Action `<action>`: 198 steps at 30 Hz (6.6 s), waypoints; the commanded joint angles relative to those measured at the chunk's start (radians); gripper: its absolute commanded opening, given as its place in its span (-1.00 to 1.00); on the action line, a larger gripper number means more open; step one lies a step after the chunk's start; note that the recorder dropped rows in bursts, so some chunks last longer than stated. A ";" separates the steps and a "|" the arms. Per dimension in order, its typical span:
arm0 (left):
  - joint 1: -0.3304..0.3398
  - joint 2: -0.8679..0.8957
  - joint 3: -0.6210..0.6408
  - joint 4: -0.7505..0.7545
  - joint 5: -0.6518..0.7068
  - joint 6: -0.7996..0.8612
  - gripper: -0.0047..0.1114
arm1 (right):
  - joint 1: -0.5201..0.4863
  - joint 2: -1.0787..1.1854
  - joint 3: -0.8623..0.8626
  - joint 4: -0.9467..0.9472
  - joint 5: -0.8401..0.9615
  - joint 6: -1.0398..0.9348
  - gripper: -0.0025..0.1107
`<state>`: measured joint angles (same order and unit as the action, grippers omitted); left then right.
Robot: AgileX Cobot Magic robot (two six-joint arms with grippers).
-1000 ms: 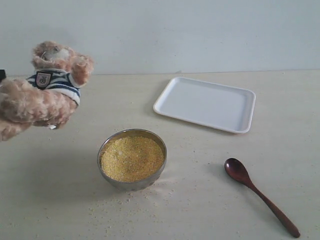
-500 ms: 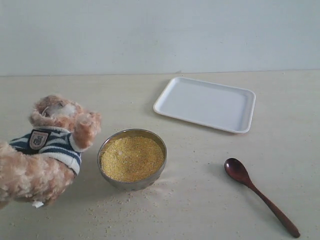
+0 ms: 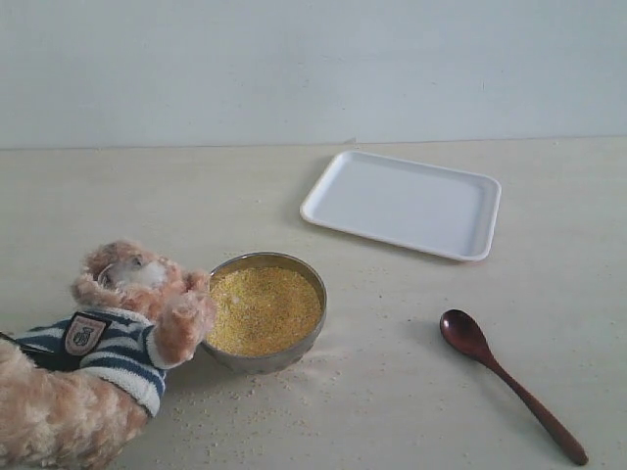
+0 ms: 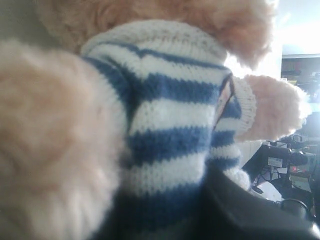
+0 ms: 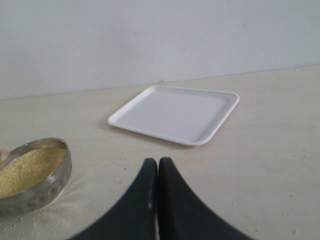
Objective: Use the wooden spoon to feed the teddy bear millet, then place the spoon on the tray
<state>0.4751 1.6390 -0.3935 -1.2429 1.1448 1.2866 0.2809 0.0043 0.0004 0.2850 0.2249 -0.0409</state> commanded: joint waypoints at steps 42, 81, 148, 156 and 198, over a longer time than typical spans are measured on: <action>0.002 -0.162 -0.015 0.082 -0.073 -0.124 -0.83 | -0.004 -0.004 0.000 -0.006 -0.002 -0.002 -0.96; 0.002 -0.162 -0.015 0.082 -0.073 -0.115 -0.83 | -0.002 0.055 -0.227 0.204 -0.012 0.041 -0.96; 0.002 -0.162 -0.015 0.082 -0.073 -0.115 -0.83 | 0.052 1.145 -0.372 -0.310 0.083 0.009 -0.02; 0.002 -0.162 -0.015 0.082 -0.073 -0.115 -0.83 | 0.172 1.147 -0.303 -0.401 -0.027 0.130 -0.02; 0.002 -0.162 -0.015 0.082 -0.073 -0.115 -0.83 | 0.331 1.391 -0.606 -0.699 0.486 0.225 -0.93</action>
<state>0.4751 1.4850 -0.4048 -1.1489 1.0534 1.1688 0.5561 1.4324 -0.5313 -0.3281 0.5751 0.1769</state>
